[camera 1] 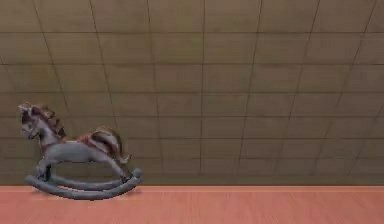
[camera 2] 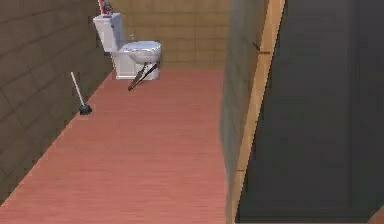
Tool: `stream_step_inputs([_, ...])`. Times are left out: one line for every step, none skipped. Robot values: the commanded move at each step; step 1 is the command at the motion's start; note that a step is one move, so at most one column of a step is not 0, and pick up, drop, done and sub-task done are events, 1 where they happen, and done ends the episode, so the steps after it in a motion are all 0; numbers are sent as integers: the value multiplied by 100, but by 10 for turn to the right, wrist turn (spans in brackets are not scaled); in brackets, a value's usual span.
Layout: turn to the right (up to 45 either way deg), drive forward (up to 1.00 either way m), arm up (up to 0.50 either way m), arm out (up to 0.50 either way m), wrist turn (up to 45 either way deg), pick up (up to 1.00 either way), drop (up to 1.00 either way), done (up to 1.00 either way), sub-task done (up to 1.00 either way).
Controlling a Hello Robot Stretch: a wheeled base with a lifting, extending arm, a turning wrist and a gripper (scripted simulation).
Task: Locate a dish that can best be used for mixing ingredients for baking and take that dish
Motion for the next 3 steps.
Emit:
stream_step_inputs([-450,0,0,0,0,0,0,0,0])
stream_step_inputs([-450,0,0,0,0,0,0,0,0])
stream_step_inputs([-450,0,0,0,0,0,0,0,0])
